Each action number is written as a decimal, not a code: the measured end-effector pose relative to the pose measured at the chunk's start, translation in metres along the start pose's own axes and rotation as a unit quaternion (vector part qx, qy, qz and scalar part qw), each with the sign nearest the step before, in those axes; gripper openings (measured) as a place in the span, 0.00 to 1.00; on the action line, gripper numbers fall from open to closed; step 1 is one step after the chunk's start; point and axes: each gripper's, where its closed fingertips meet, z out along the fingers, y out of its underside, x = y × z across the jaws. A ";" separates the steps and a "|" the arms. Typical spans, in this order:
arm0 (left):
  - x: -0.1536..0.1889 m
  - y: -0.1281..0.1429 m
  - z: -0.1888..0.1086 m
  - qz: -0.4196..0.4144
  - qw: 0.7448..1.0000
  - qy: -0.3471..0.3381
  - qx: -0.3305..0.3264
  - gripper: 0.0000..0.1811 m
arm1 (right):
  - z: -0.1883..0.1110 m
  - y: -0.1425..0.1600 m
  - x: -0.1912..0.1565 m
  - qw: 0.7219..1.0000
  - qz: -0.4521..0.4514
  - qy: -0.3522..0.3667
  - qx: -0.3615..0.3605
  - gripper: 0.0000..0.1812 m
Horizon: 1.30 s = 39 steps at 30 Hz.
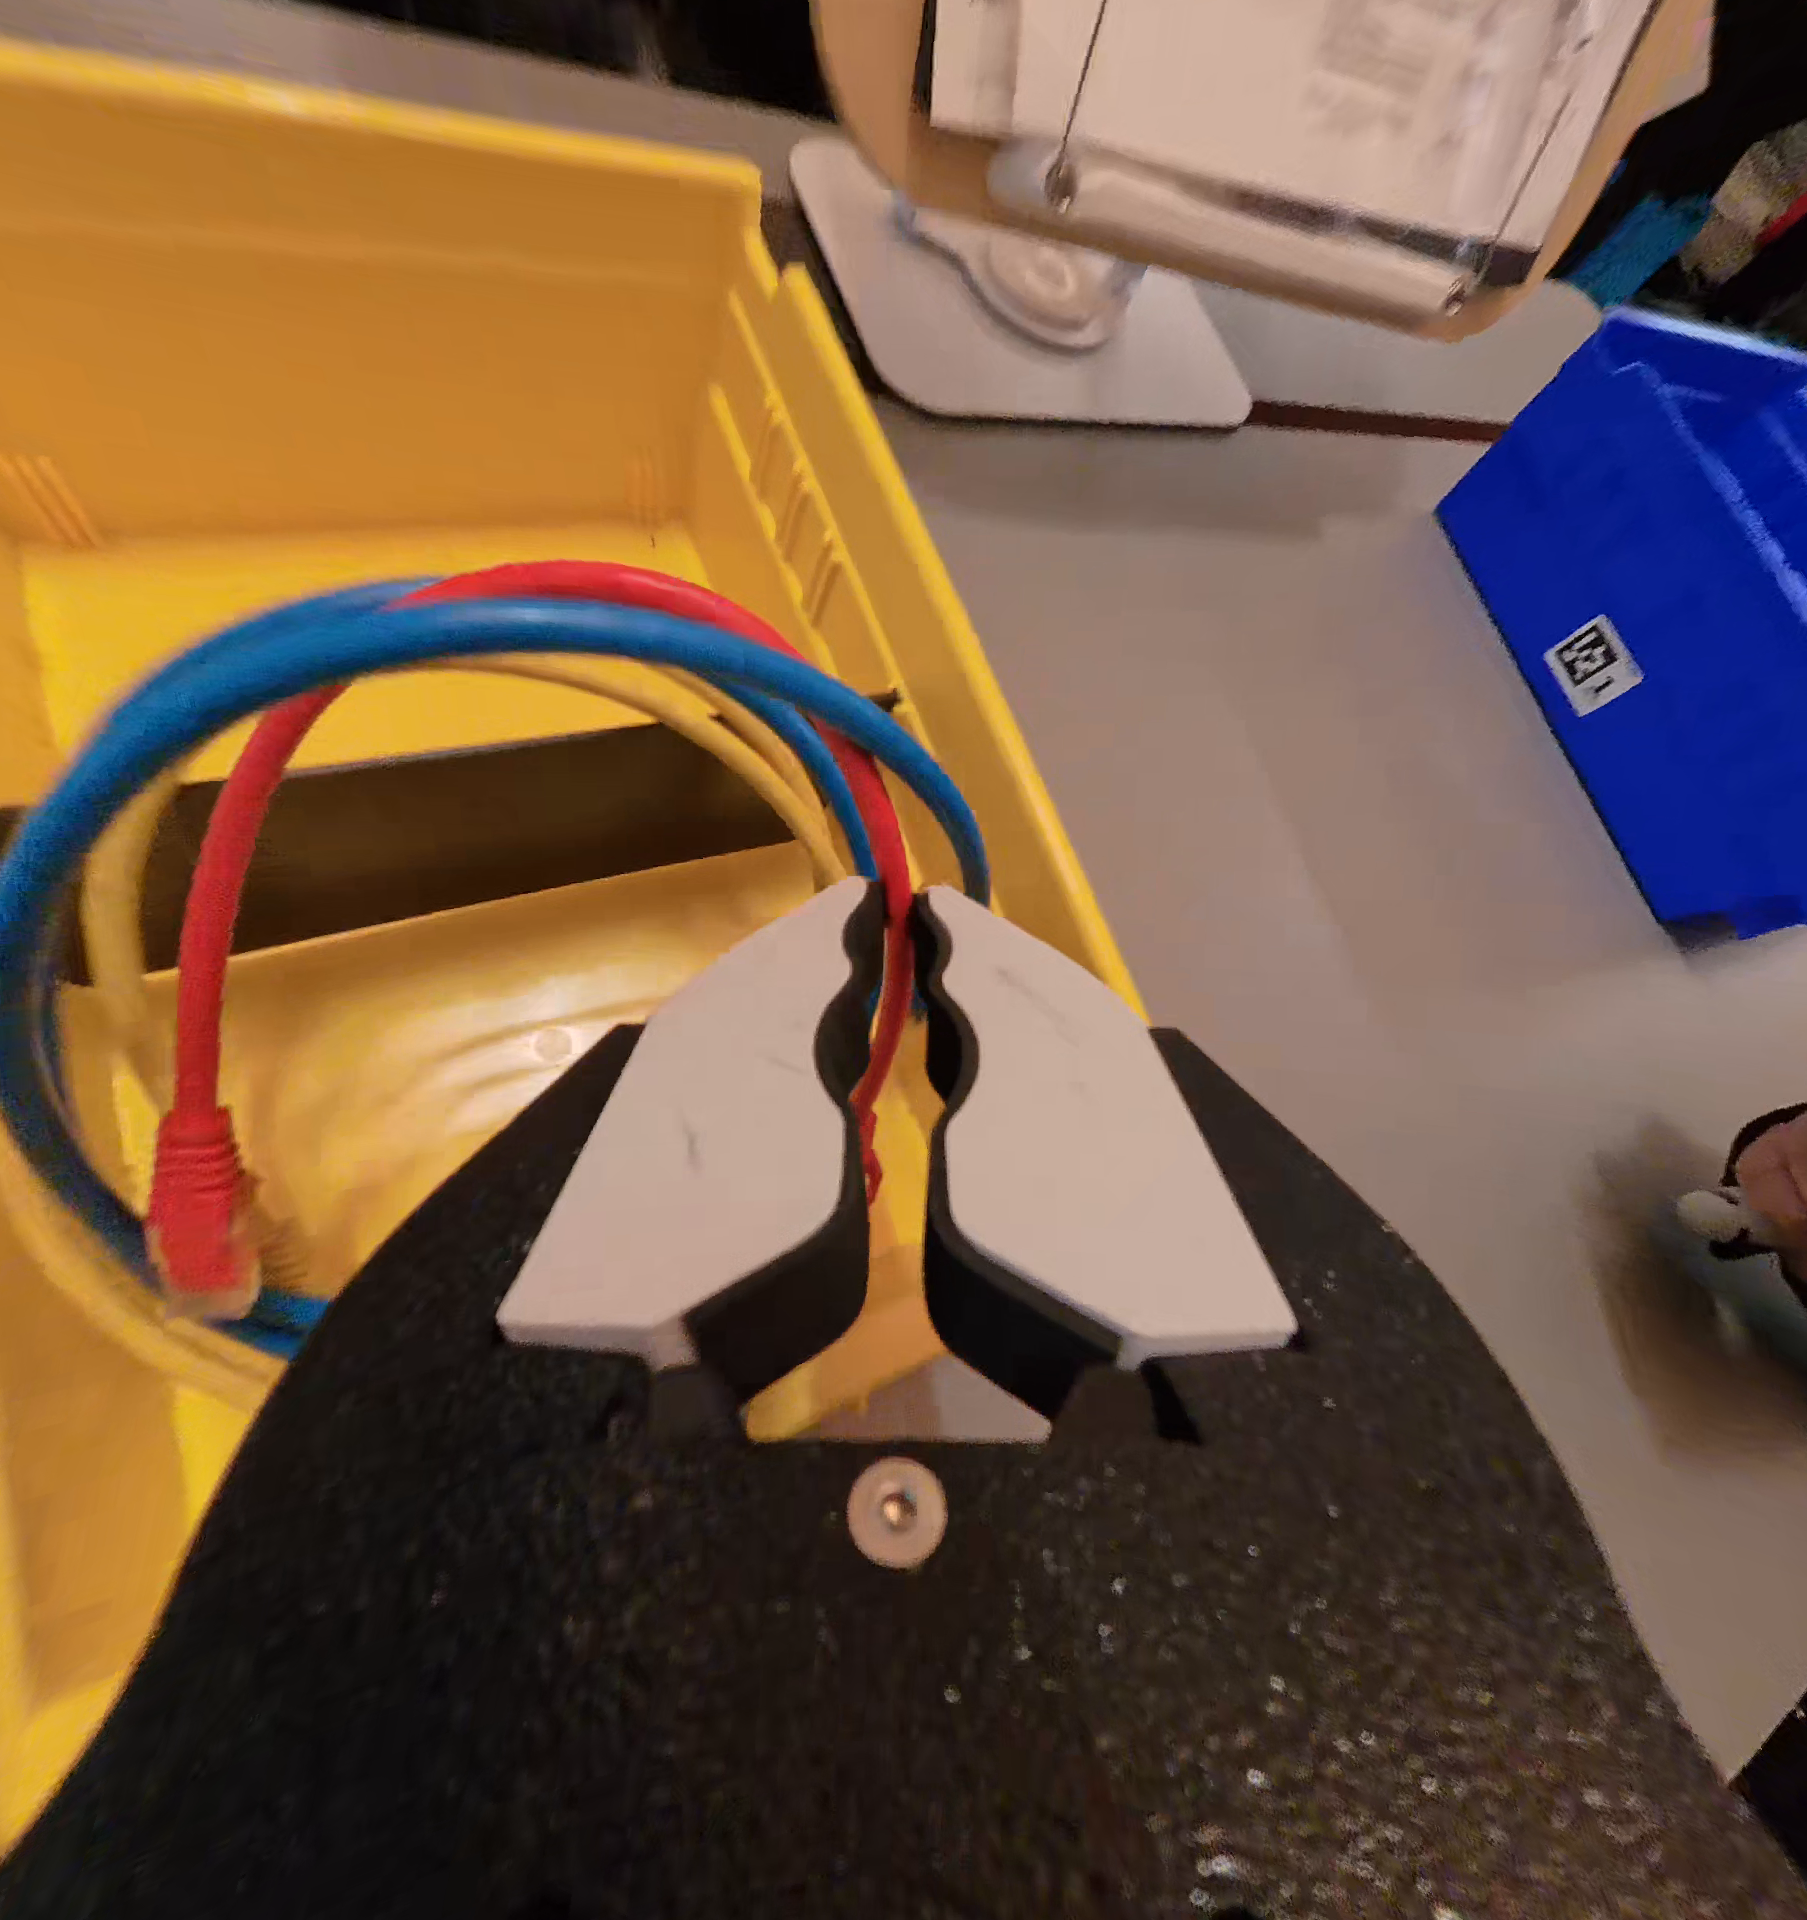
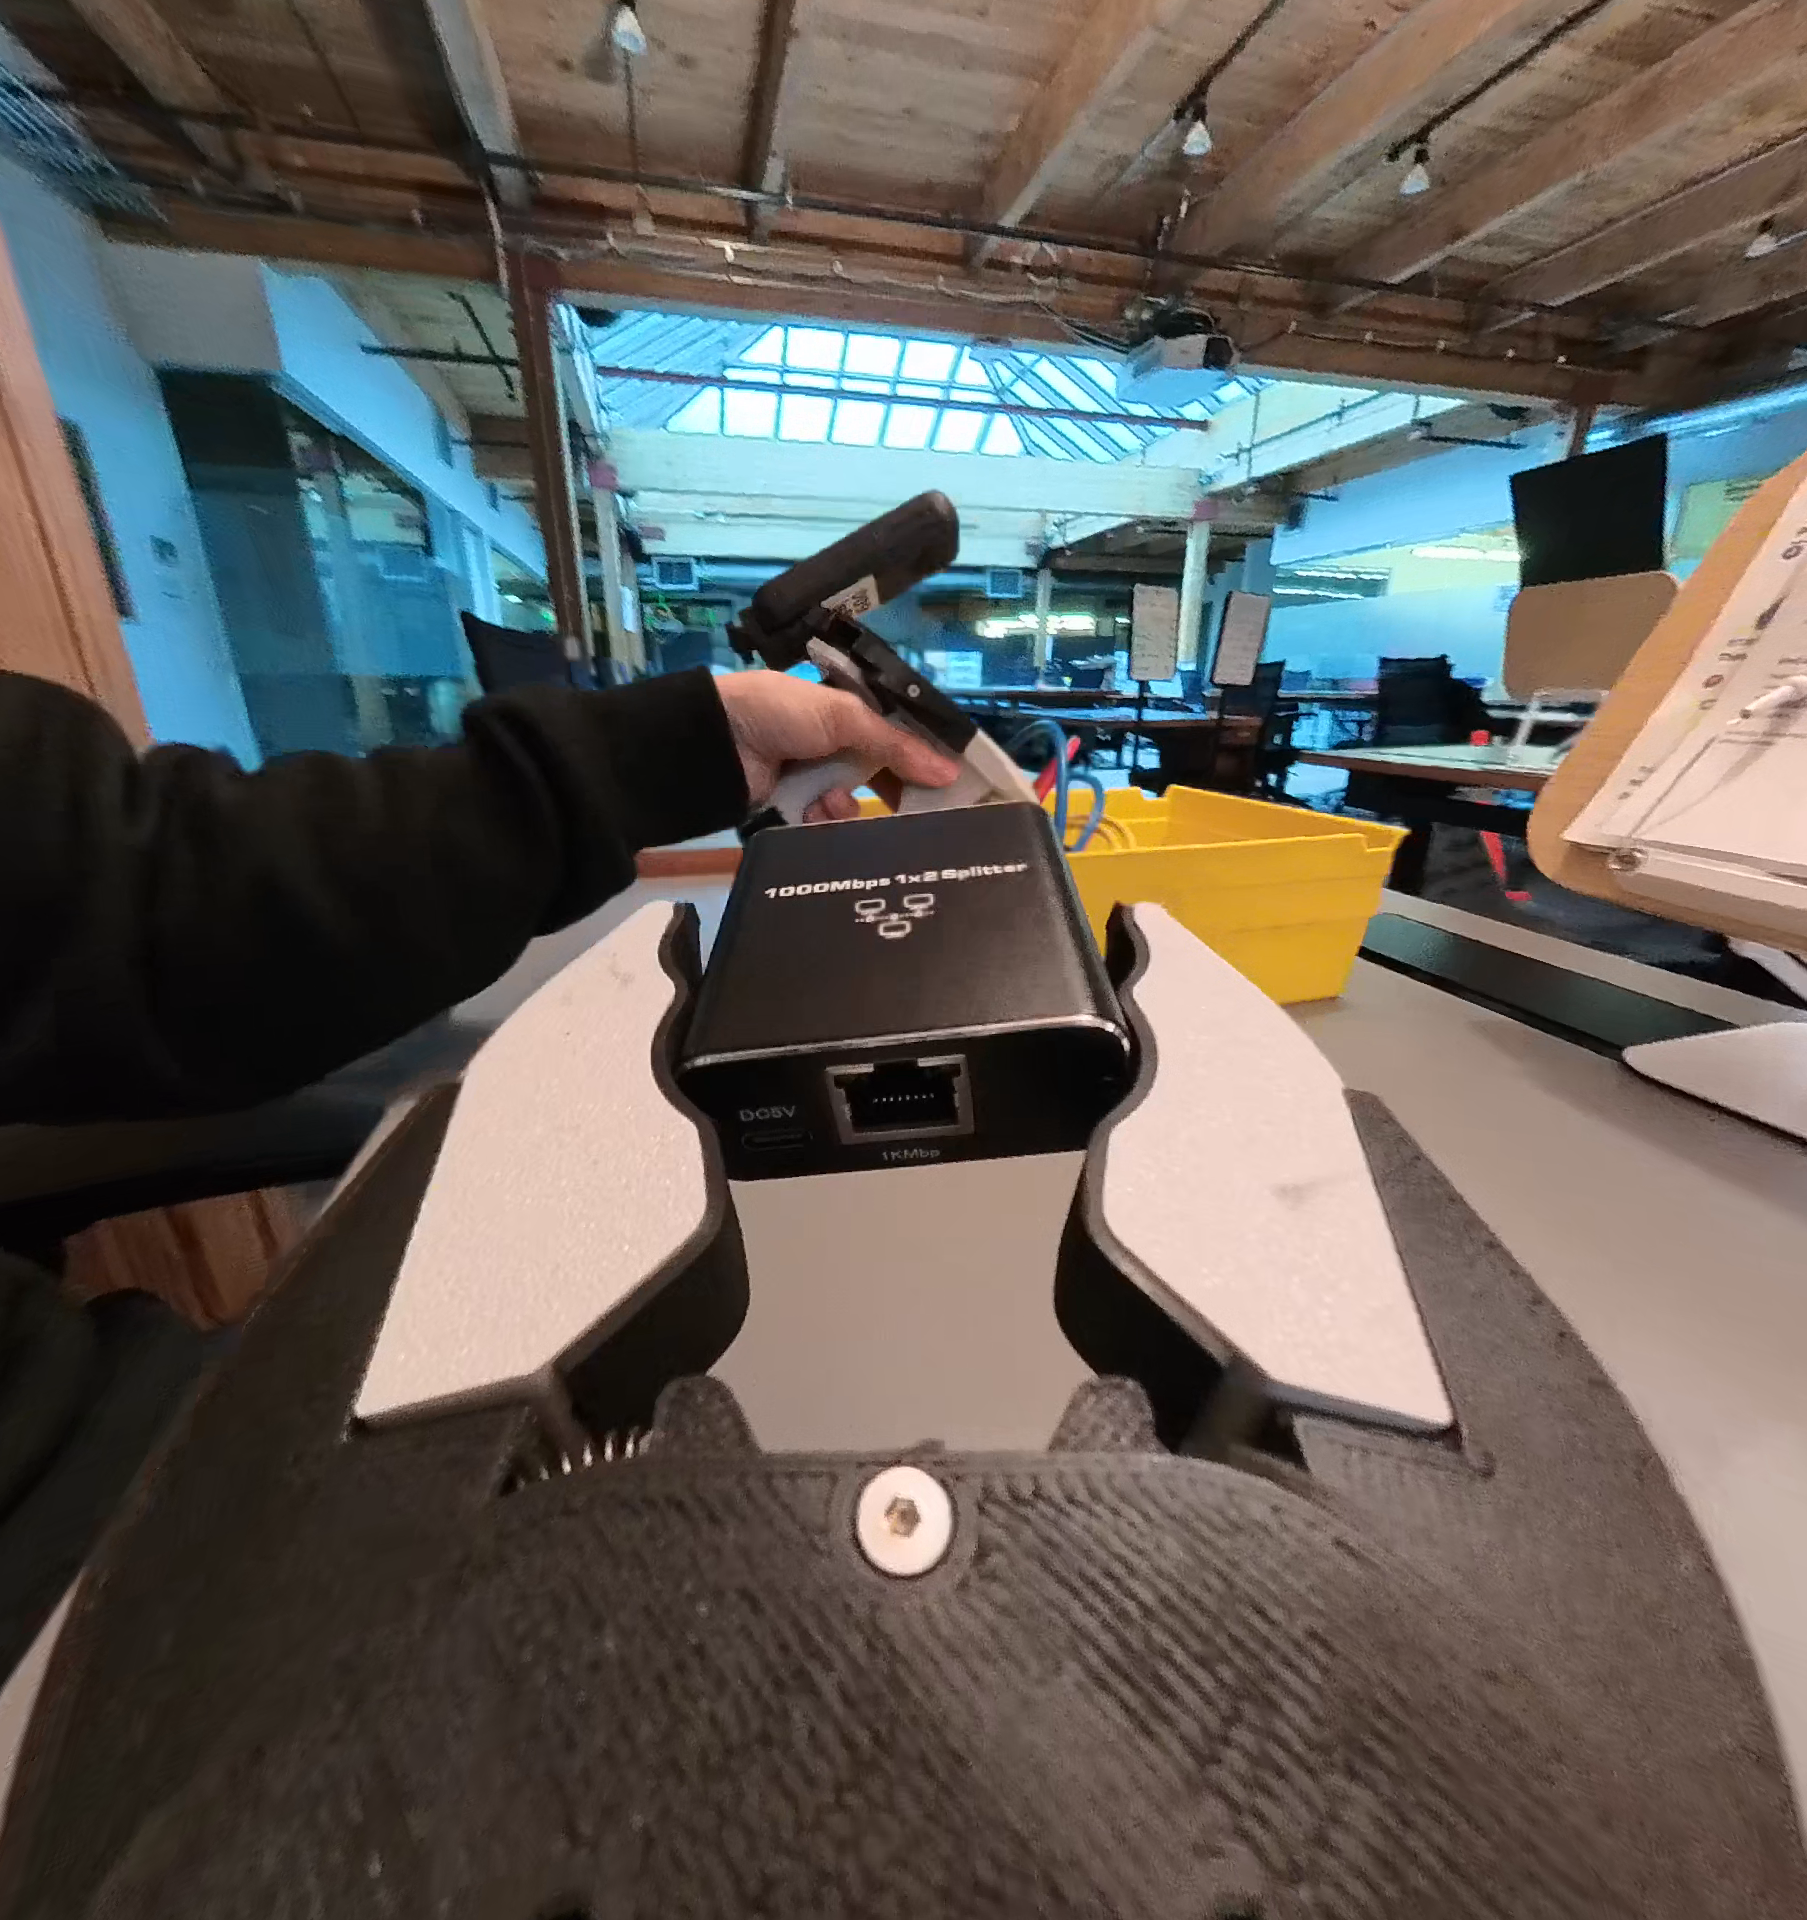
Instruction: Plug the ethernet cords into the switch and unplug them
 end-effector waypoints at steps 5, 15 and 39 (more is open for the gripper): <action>0.018 -0.004 -0.026 0.039 0.999 0.011 -0.027 0.02 | -0.008 -0.009 0.003 0.999 0.022 -0.008 0.025 0.41; -0.008 0.053 -0.015 0.112 0.949 -0.028 -0.295 0.02 | -0.013 -0.014 0.005 0.998 0.038 -0.012 0.043 0.41; 0.251 0.050 -0.066 0.157 0.865 0.452 0.155 0.02 | -0.044 -0.047 -0.017 0.981 0.080 -0.124 0.127 0.41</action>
